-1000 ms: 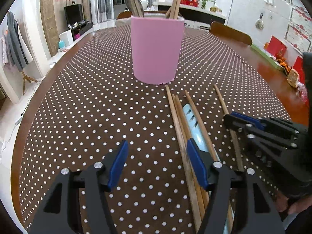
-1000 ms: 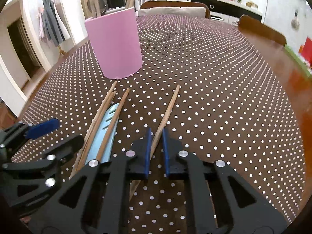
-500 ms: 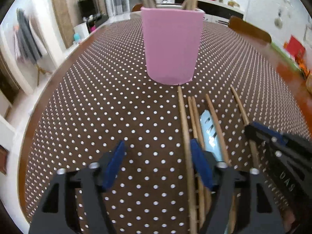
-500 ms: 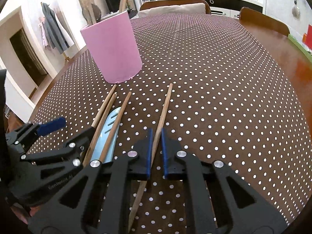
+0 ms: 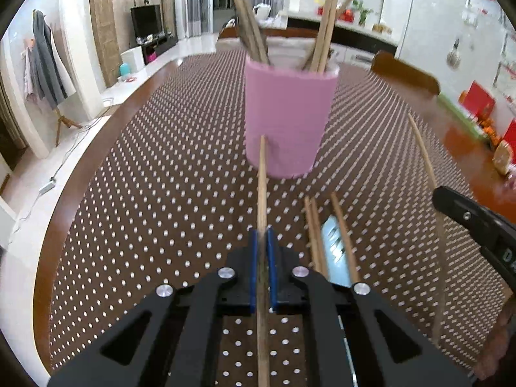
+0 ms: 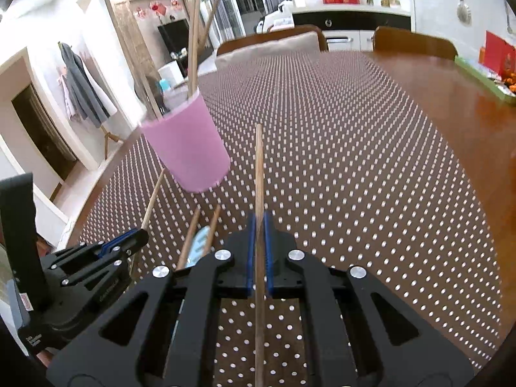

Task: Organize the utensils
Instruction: 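Grasp a wooden chopstick with the right gripper while the left gripper grasps another, then lift both held chopsticks and carry them toward the pink cup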

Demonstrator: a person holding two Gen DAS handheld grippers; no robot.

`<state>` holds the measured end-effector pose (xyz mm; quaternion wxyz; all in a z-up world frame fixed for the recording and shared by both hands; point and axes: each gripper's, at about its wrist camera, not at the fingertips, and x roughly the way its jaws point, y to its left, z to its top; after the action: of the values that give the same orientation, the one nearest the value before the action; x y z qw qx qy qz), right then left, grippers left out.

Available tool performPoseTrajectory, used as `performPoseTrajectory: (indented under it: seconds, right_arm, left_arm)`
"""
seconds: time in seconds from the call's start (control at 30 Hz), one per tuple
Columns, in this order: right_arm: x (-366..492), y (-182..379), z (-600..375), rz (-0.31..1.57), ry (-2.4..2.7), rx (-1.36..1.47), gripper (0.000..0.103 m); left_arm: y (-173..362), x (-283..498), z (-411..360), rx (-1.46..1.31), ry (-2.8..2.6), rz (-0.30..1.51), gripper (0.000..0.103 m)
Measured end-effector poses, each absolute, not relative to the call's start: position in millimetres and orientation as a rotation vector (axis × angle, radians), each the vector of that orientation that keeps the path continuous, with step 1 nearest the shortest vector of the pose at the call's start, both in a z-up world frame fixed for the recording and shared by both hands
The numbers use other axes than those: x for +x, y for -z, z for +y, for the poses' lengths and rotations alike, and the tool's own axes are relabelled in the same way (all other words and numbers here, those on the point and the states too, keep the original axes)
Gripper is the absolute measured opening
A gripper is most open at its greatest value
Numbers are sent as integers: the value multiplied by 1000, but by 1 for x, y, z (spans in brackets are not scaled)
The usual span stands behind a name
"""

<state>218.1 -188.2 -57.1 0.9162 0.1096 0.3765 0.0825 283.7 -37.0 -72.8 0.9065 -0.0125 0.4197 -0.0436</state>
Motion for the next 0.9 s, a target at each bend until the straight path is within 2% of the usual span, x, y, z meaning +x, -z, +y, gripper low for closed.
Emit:
performPoseTrajectory:
  seconds: [0.3,0.47,0.5,0.53,0.57,0.6,0.7,0.73,0.8,0.87,0.9]
  right_arm:
    - [209,9,-191,625,-178,266,6]
    - [211,-1,-194,613,-181,276,6]
    - [213,0,-195,619,-178,272,6]
    - [215,0,-198,625,-175,271,6]
    - [217,3,-199,634,-173,272,6]
    - [220,6,-201,650,-174,276,6]
    - [227,14,-202,685,-176,288,6]
    - [229,16,-203,691,-174,290,6]
    - [235,21,-204,708,-173,291,6]
    - [235,28,-202,723,-175,293,6]
    - [237,30,-202,733,-175,295,6]
  left_arm:
    - [31,263,-23,-61,143,682,2]
    - [42,273,-19,-18,135,747,4]
    - [50,274,-21,-13,134,779,11]
    - [58,277,-20,-11,127,821,29]
    - [67,279,-20,-15,118,862,37]
    - [74,284,-19,-18,107,890,40]
    - [97,295,-17,7,45,960,42]
    - [102,299,-17,6,38,980,51]
    - [104,303,-22,32,18,964,56]
    - [106,306,-28,75,-21,942,56]
    - [105,308,-27,53,-24,945,46]
